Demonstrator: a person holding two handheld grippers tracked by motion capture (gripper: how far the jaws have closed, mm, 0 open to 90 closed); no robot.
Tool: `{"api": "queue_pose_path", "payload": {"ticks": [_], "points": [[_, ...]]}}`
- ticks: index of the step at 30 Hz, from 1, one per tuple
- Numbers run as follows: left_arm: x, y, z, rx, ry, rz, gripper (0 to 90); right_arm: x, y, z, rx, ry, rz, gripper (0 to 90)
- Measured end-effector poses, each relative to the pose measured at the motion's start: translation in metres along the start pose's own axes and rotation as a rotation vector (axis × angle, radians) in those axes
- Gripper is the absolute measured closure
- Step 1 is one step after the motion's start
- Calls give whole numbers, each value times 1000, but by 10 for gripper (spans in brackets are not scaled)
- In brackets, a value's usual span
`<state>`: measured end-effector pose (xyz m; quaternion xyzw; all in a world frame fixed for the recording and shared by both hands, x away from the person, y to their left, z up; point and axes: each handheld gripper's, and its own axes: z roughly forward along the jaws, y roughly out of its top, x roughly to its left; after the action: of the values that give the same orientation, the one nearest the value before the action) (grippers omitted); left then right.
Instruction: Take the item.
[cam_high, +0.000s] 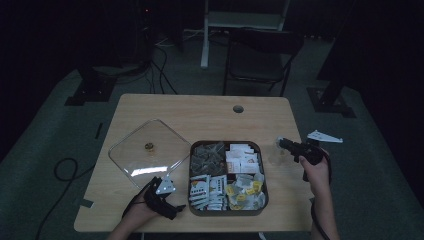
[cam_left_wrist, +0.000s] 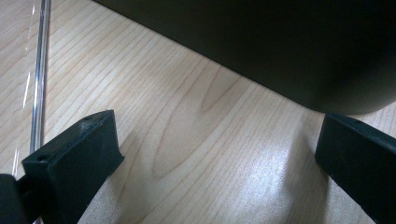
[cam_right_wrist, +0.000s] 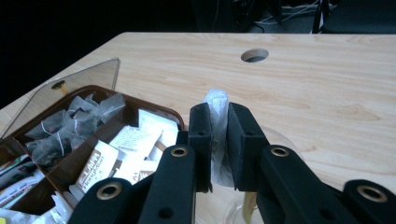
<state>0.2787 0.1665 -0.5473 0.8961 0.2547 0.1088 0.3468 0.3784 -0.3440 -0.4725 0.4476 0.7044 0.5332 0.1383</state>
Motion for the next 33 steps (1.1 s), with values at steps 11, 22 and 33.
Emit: {"api": "queue_pose_path", "payload": {"ticks": [11,22,33], "points": [[0,0,0,1,0,0,3,-1,-3,-2,-22,-27,2,655],[0,0,0,0,0,0,4,0,-2,-5,-70,-13,17,328],[0,0,0,0,0,2,3,12,-4,-6,-72,48,-40,193]]}}
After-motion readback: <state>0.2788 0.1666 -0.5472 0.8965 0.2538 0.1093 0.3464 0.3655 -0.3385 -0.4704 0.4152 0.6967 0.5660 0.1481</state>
